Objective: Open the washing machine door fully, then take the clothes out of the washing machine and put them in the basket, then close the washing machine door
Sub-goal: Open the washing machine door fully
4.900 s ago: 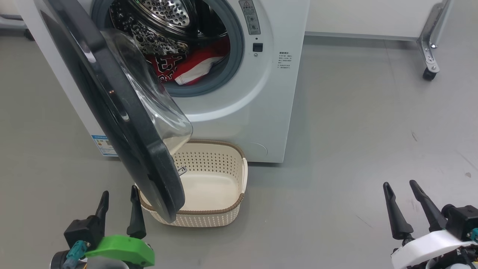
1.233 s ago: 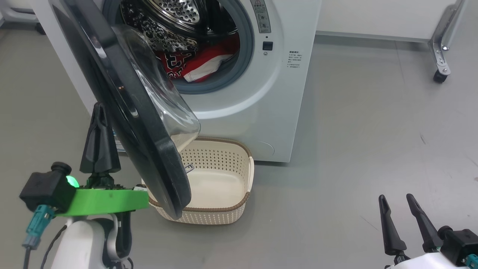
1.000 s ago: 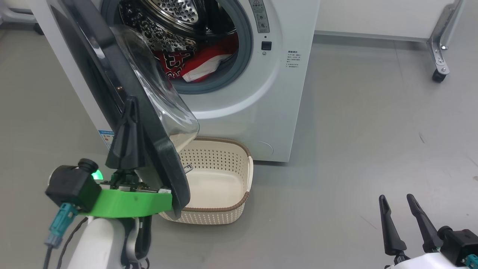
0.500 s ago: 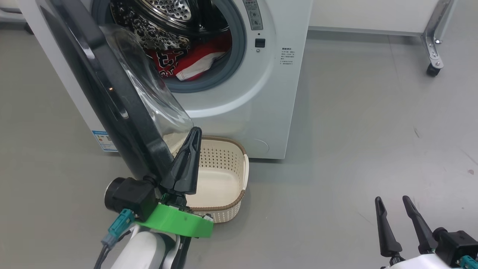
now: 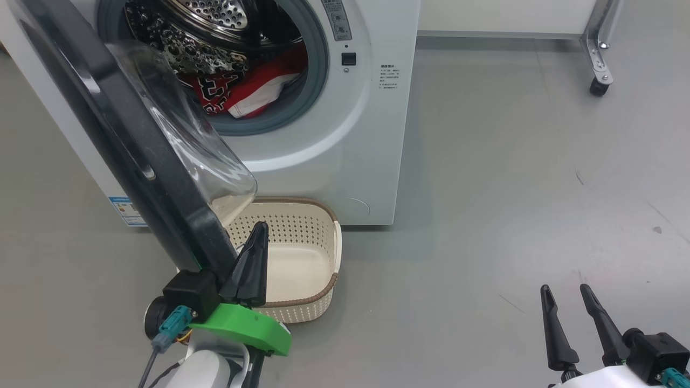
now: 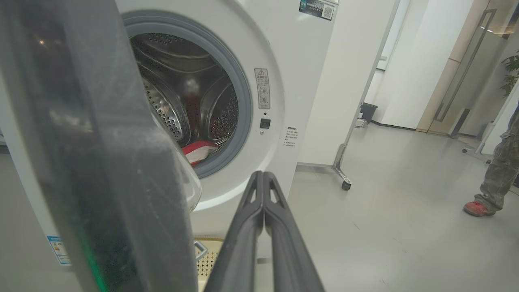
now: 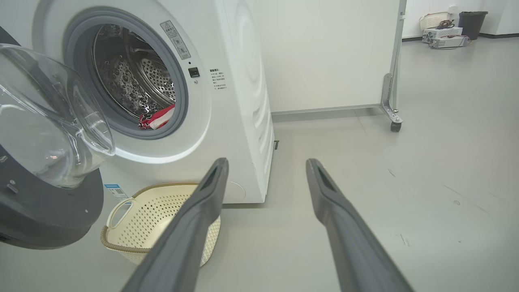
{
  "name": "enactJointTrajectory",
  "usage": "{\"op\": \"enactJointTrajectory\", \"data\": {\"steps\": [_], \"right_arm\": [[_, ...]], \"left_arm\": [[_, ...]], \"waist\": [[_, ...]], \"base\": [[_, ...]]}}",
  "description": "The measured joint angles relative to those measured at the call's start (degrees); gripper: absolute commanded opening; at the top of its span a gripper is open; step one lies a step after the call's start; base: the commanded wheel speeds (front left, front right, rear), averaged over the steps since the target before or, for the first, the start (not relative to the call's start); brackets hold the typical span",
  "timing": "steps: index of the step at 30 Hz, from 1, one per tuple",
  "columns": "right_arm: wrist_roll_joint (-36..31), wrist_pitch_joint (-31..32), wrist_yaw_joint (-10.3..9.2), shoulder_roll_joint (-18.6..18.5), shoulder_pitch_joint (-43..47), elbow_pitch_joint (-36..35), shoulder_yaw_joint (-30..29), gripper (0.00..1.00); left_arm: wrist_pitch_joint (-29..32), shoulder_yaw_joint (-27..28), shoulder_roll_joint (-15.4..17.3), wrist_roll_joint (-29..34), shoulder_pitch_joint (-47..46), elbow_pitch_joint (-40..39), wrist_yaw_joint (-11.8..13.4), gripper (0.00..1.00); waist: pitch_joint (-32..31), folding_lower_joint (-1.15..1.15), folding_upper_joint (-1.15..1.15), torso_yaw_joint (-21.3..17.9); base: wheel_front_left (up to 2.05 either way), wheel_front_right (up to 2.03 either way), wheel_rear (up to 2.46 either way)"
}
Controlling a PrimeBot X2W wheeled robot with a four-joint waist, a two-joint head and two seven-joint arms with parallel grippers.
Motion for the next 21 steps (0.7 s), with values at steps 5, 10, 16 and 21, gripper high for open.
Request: {"op": "enactJointTrajectory", "data": {"steps": [5, 10, 16, 21], "right_arm": [[-0.01, 0.00, 0.00, 0.13, -0.03, 0.16, -0.52, 1.00], [-0.02, 0.00, 0.00, 0.35, -0.03, 0.24, -0.89, 1.00], [-0.02, 0.00, 0.00, 0.64, 0.01, 0.23, -2.07, 1.00], [-0.11, 0.00, 0.01, 1.09, 0.01, 0.21, -2.31, 1.00]], "left_arm": [[0.00, 0.85, -0.02, -1.90, -0.14, 2.92, 0.73, 0.00], [-0.01, 1.78, -0.01, -1.97, -0.76, 5.31, 0.97, 0.00], [-0.01, 1.67, -0.04, -2.15, -2.05, 6.82, 1.16, 0.00], [-0.07, 1.29, -0.08, -2.25, -2.58, 8.14, 1.16, 0.00]], "waist": [[0.09, 0.00, 0.00, -0.63], [0.10, 0.00, 0.00, -0.77], [0.23, 0.00, 0.00, -0.11], [0.36, 0.00, 0.00, 1.04]], "base": [[0.00, 0.00, 0.00], [0.00, 0.00, 0.00], [0.00, 0.00, 0.00], [0.00, 0.00, 0.00]]}}
